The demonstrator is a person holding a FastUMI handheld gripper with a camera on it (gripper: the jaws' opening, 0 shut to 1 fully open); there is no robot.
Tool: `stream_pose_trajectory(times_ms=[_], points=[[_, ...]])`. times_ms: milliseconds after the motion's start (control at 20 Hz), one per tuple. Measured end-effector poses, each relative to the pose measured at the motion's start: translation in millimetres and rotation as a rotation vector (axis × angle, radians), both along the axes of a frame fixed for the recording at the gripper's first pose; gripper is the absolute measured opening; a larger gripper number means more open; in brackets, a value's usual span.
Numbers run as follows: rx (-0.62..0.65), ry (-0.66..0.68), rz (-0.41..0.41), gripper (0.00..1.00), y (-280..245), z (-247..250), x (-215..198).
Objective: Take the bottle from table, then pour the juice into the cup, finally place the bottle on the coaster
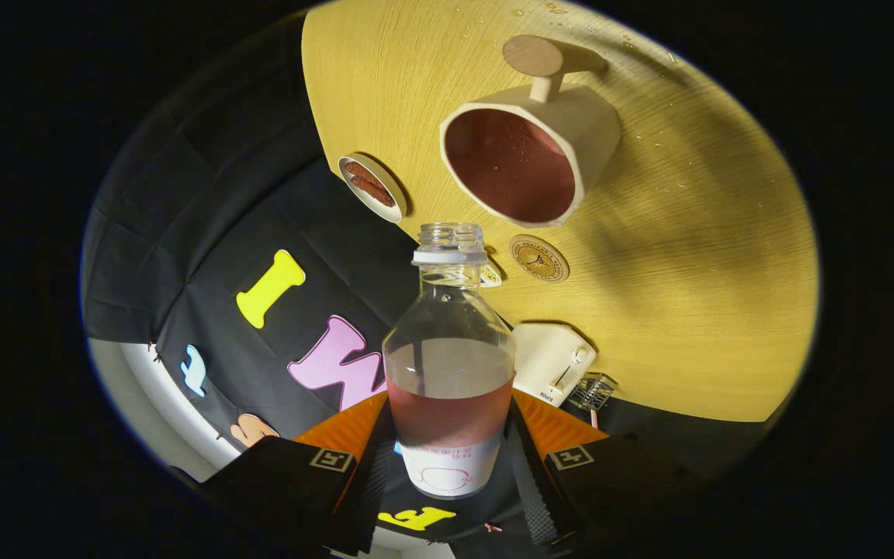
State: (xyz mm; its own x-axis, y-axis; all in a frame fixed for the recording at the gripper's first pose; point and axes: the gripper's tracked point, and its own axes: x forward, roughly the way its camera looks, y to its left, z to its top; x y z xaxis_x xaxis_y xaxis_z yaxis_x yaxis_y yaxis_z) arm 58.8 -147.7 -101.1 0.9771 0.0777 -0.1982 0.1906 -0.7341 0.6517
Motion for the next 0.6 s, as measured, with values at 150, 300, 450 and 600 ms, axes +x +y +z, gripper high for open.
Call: stream_pose_trajectory(times_ms=[150, 300, 450, 600], points=[[-0.014, 0.004, 0.001, 0.76, 2, -3, 1], [-0.031, 0.007, -0.004, 0.76, 5, -5, 2], [-0.084, 0.016, 0.003, 0.76, 10, -9, 4], [-0.24, 0.048, 0.084, 0.76, 28, -21, 6]])
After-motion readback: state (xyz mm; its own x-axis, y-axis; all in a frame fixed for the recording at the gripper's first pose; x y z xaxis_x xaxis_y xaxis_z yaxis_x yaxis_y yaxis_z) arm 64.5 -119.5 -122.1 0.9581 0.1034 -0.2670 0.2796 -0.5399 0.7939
